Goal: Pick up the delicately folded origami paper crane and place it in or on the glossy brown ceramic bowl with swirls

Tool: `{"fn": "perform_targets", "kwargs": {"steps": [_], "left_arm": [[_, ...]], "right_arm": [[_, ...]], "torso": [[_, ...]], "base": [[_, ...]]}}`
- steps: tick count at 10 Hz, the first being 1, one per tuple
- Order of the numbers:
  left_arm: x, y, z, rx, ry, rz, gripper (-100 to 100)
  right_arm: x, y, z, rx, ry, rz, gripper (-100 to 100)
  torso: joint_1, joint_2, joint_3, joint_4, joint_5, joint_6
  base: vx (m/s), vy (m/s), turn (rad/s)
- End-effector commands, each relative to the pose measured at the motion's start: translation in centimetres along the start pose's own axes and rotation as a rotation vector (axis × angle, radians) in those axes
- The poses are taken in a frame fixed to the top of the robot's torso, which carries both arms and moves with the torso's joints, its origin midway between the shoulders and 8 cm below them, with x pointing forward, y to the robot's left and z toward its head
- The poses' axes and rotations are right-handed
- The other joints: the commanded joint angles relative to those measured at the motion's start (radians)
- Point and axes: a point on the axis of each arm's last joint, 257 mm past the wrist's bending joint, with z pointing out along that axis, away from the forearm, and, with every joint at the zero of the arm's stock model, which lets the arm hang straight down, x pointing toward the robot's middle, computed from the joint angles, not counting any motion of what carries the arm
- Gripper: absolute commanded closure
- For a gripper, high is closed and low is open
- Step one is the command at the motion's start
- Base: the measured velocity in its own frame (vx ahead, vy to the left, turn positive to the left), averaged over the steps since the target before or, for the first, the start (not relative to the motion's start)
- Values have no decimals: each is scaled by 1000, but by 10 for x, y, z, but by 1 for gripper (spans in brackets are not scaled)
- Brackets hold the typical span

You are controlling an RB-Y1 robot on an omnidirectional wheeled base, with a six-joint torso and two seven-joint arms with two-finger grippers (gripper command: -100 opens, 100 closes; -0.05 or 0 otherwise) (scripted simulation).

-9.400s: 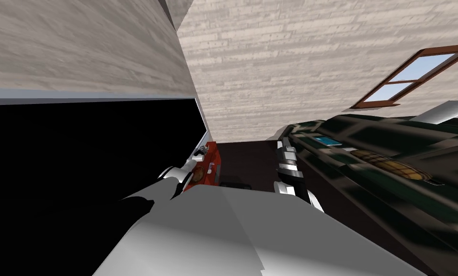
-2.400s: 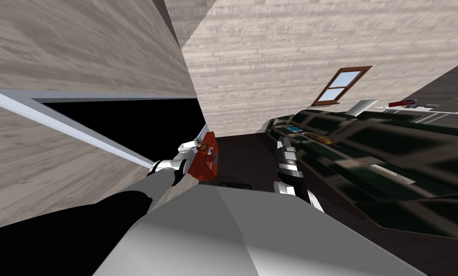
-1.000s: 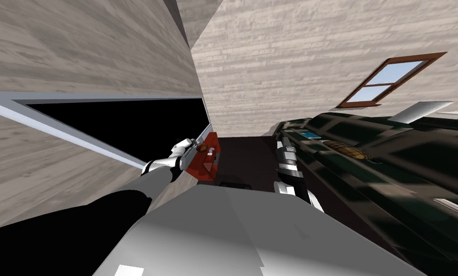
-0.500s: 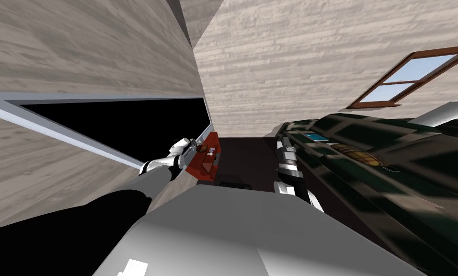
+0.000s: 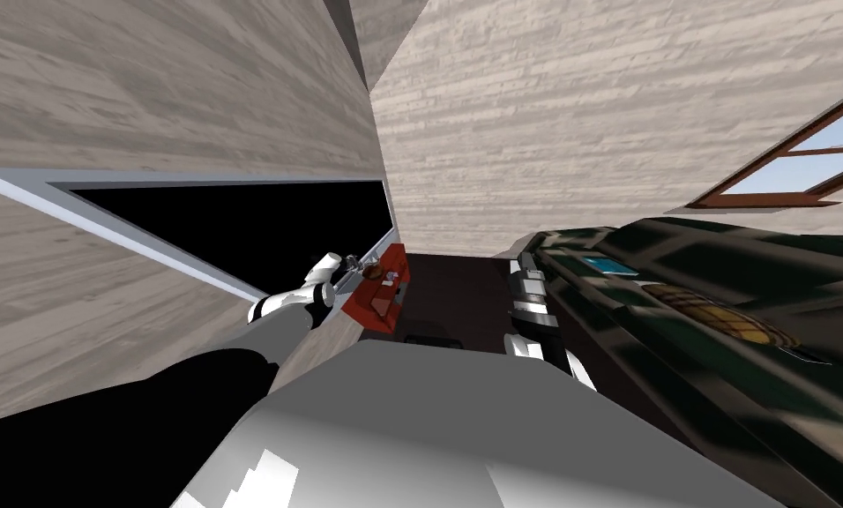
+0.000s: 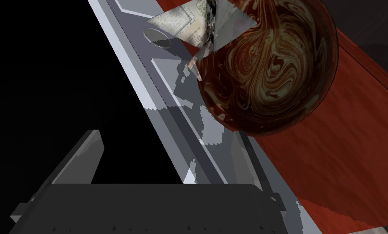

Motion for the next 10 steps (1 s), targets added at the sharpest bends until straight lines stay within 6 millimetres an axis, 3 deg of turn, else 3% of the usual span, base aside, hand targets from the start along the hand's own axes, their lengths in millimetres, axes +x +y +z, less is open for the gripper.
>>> {"fn": "perform_targets", "kwargs": {"steps": [1,3,5,10], "left_arm": [[0,0,-1,-1,7,31,-100],[0,0,-1,-1,7,67,-100],[1,-5,-7,-4,53,42,-100],[4,-11,-14,4,104,106,-100]], "right_arm": [[0,0,0,0,0,0,0],[0,0,0,0,0,0,0],[0,0,0,0,0,0,0],[0,0,0,0,0,0,0]], "torso": [[0,0,0,0,0,0],[7,4,2,1,1,0],[3,2,1,1,1,-2],[0,0,0,0,0,0]], "base": [[50,-57,-41],[6,9,-18],[100,-114,234],[54,-74,75]]}}
